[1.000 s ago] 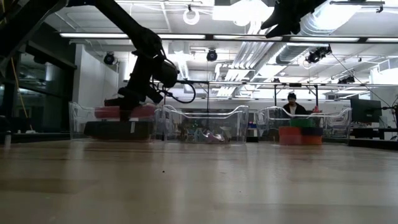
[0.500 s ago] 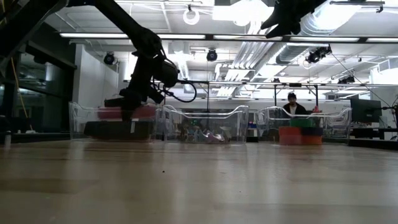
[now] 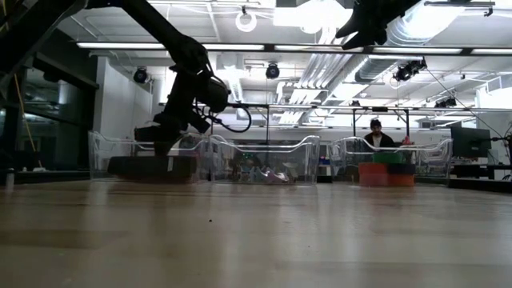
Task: Pick and place Stapler, Stapler remover, tape
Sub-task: Return to Home Position
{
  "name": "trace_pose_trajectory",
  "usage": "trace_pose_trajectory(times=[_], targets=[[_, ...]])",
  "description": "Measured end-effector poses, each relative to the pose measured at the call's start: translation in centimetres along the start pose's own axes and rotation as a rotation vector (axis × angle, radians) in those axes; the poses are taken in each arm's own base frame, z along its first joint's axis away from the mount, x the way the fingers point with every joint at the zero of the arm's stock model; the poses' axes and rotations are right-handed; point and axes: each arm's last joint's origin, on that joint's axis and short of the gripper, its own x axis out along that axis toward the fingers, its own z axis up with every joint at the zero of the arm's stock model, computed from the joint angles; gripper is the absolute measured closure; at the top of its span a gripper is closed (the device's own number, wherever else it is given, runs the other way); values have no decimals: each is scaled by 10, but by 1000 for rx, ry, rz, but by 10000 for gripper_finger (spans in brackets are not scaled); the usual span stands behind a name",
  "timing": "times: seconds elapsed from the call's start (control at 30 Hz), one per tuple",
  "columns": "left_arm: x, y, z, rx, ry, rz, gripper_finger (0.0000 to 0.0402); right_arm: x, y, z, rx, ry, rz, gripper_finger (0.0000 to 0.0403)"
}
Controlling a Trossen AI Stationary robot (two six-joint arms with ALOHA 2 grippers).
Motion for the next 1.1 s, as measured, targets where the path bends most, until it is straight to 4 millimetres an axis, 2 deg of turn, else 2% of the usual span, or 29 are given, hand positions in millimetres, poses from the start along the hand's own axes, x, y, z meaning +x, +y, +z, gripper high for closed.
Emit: trace_pose_trajectory(times=[0.27,0.47,0.67,0.8,0.93,1.1], targets=[[-2,-1,-3,-53,29,-6,53,0,0,0,-8,1,0,63],[-25,6,2,-131,-65,-54,66,0,0,0,-6,5,1,63],[-61,14,12,-224,-239,-100,70,0,1,-4,14,35,7,63],[-93,10,21,-253,-393,-136,70,0,1,-5,32,51,10,63],[-129,-5,32,-221,-559,-149,70,0,1,-6,106,56,8,63],[-175,-37,41,-137,-727,-129,70,-2,3,-9,196,94,10,63]])
